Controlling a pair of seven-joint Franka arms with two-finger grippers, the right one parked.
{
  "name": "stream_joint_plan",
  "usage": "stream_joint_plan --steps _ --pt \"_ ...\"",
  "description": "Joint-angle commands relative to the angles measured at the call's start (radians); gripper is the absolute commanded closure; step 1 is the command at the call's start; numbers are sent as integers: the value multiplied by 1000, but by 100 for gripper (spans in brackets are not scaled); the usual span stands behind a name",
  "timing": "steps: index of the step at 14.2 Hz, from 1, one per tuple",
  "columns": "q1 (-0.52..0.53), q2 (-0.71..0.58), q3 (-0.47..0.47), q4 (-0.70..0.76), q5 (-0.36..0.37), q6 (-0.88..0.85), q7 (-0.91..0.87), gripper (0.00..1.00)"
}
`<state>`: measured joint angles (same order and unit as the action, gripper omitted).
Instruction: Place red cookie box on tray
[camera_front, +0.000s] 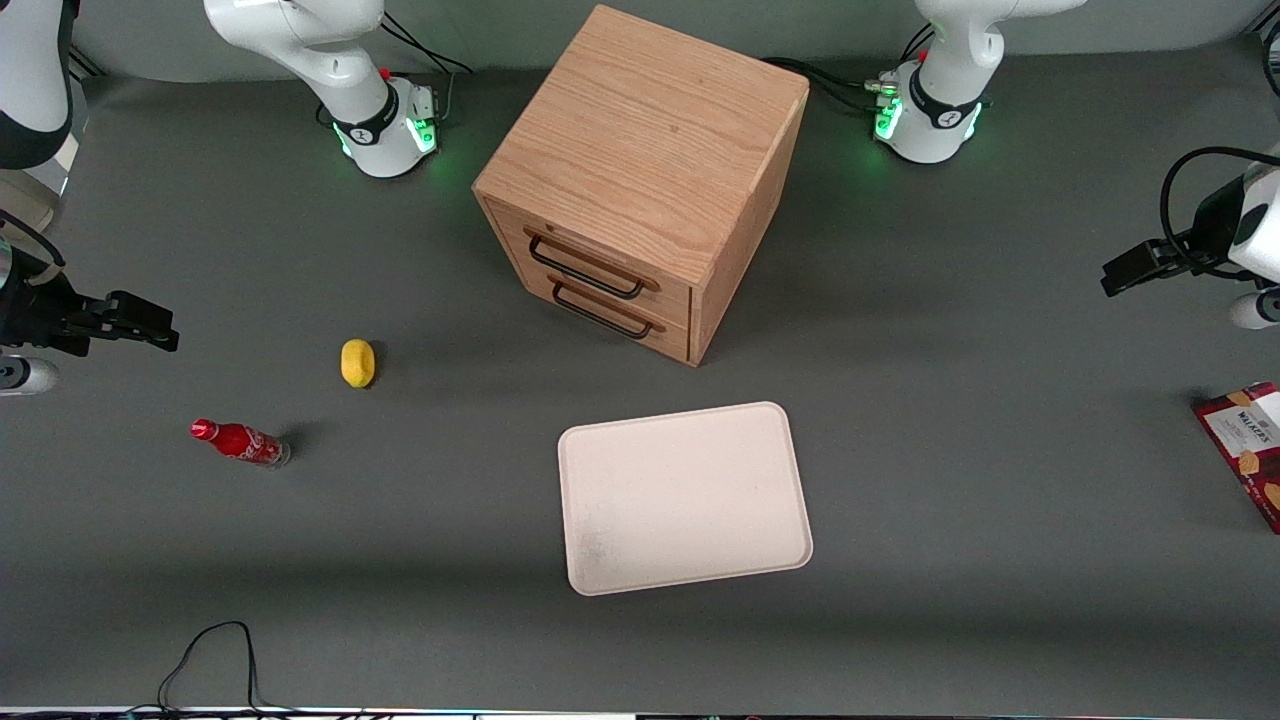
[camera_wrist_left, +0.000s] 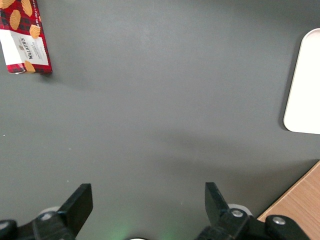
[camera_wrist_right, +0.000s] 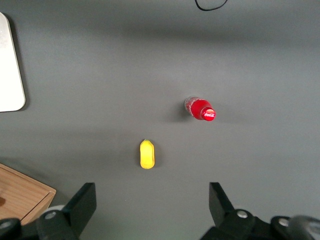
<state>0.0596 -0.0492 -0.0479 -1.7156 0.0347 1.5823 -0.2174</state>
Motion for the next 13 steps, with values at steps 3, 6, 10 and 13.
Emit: stream_joint_plan --steps 3,6,10,13 --pt "5 23 -10 53 5 -47 -19 0" --pt "14 28 -7 57 5 -48 -14 0" --pt "16 29 -3 68 5 -48 1 0" --pt "16 29 -3 71 5 -57 4 0"
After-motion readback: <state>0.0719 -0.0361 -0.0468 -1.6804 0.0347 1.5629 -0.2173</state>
